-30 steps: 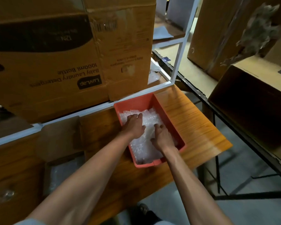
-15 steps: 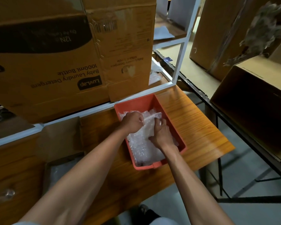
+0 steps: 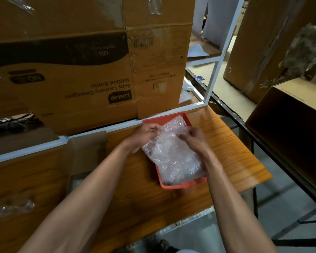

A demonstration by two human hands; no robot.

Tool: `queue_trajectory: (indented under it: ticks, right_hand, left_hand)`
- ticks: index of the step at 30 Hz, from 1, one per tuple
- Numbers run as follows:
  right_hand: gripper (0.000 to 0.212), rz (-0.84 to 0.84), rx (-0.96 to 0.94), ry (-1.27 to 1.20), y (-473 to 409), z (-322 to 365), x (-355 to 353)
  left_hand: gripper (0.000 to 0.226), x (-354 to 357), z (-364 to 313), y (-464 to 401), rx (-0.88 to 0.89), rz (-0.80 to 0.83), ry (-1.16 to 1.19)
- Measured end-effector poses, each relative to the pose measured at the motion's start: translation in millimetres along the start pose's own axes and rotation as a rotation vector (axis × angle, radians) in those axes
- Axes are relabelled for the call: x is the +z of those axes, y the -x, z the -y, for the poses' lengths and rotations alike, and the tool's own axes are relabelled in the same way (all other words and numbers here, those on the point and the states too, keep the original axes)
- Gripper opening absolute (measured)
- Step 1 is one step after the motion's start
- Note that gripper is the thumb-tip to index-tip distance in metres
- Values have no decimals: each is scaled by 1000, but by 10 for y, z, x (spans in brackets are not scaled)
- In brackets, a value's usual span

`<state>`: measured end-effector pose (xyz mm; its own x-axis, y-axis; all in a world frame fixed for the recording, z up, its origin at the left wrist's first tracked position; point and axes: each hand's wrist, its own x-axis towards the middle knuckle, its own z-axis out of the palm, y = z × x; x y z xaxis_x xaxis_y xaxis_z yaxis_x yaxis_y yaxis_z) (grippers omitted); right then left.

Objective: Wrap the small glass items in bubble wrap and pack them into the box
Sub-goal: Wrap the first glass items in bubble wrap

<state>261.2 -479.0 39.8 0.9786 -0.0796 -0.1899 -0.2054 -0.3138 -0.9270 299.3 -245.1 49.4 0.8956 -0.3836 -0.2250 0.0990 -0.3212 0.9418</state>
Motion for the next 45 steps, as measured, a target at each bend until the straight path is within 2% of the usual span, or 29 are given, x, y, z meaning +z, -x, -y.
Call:
queue_trajectory:
  ticks: [4, 8, 12, 16, 18, 21, 23, 25, 27, 29, 32, 34, 38, 45]
  right_hand:
    - [18, 21, -8, -15, 79, 82, -22]
    - [21, -29, -17, -96, 169, 116, -22]
    - [18, -143, -69, -126, 255, 153, -20]
    - [36, -178, -86, -118, 323, 174, -8]
    - [34, -183, -87, -139, 348, 170, -2]
    - [33, -164, -118, -209, 374, 173, 21]
    - [31, -149, -102, -261, 398, 164, 41]
    - [26, -110, -56, -301, 436, 149, 47]
    - [23, -44, -31, -302, 471, 130, 25]
    - [27, 41, -16, -312, 507, 127, -9]
    - [34, 119, -6, -333, 551, 147, 9]
    - [37, 99, -15, -322, 564, 183, 70]
    - [26, 46, -97, -251, 606, 278, 242]
    - [22, 164, -225, -248, 861, 398, 549]
  left_hand:
    - [17, 21, -8, 136, -11, -142, -3]
    - [51, 23, 68, 249, -13, -140, 71]
    - [62, 13, 178, 353, -48, -133, 364]
    - [63, 49, 181, 385, -34, -277, 679]
    - [62, 96, 172, 411, -36, -278, 758]
    - [89, 188, 167, 488, -72, -179, 563]
    - [95, 247, 196, 506, -75, -133, 436]
    - [89, 252, 201, 502, -106, -143, 393]
    - [60, 202, 186, 513, -110, -152, 387]
    - [48, 126, 167, 543, -119, -170, 391]
    - [44, 9, 116, 657, -99, -216, 410]
    - [47, -91, 149, 739, -83, -205, 394]
    - [65, -326, 238, 939, -97, -144, 280]
    - [31, -732, 421, 1340, 68, -208, 273]
